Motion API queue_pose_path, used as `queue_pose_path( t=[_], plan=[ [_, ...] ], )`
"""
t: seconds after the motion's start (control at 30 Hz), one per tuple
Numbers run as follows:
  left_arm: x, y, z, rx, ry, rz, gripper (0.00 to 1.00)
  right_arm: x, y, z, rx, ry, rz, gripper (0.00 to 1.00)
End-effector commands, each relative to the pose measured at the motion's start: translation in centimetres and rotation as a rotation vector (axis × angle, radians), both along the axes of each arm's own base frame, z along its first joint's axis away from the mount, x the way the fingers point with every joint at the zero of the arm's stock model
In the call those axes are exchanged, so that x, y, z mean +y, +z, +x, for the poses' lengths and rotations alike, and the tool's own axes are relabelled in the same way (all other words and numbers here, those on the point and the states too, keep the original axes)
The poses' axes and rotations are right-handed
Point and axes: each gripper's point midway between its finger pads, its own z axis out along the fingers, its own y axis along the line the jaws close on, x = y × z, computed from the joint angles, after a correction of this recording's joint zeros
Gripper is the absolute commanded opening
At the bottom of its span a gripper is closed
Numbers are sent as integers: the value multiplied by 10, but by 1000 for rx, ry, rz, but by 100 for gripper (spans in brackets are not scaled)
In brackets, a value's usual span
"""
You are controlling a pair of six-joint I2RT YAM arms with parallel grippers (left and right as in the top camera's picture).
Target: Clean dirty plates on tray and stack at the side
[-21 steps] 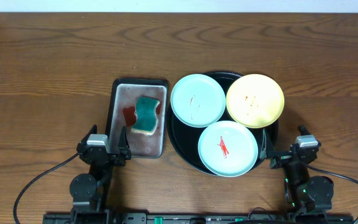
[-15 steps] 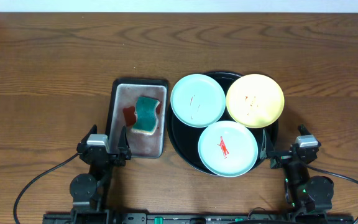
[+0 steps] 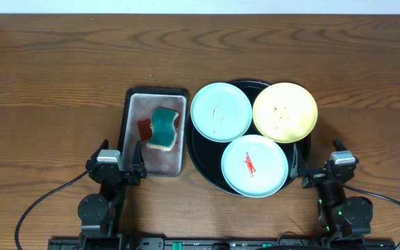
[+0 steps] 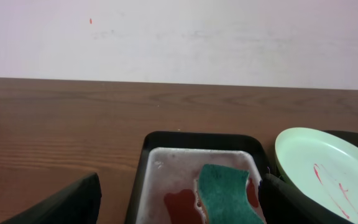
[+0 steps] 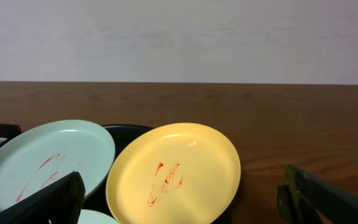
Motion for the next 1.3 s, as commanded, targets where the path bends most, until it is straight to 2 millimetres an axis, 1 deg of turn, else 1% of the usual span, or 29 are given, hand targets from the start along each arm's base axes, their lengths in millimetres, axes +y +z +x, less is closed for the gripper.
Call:
queue_pose_path(
  t=[0.0, 0.53, 0.7, 0.8, 0.87, 0.97, 1.0, 1.07, 1.17, 1.27],
  plan=[
    [-2, -14, -1, 47, -14, 15, 81, 0, 0, 0, -2, 1, -11, 99],
    [-2, -14, -1, 47, -14, 15, 81, 1, 0, 0, -3, 6, -10, 99],
    [-2, -14, -1, 47, -15, 14, 81, 1, 0, 0, 4, 5, 40, 99],
    [-3, -13, -1, 43, -23, 12, 81, 1, 8, 0, -29, 7, 45, 99],
    [-7, -9, -1, 28, -45, 5, 81, 7, 15, -1, -54, 42, 48, 99],
    [-7, -6, -3, 43, -35, -70, 81, 6, 16, -1, -57, 37, 59, 99],
    [-7, -5, -4, 61, -30, -107, 81, 6, 12, -1, -38, 32, 58, 99],
    [-7, -3, -6, 82, -27, -125, 81, 5, 8, -1, -9, 30, 56, 99],
    [-7, 3, -8, 125, -24, -126, 81, 5, 11, -2, 32, 29, 61, 99],
    [-7, 11, -10, 203, -20, -128, 81, 5, 14, -4, 115, 25, 55, 99]
  ],
)
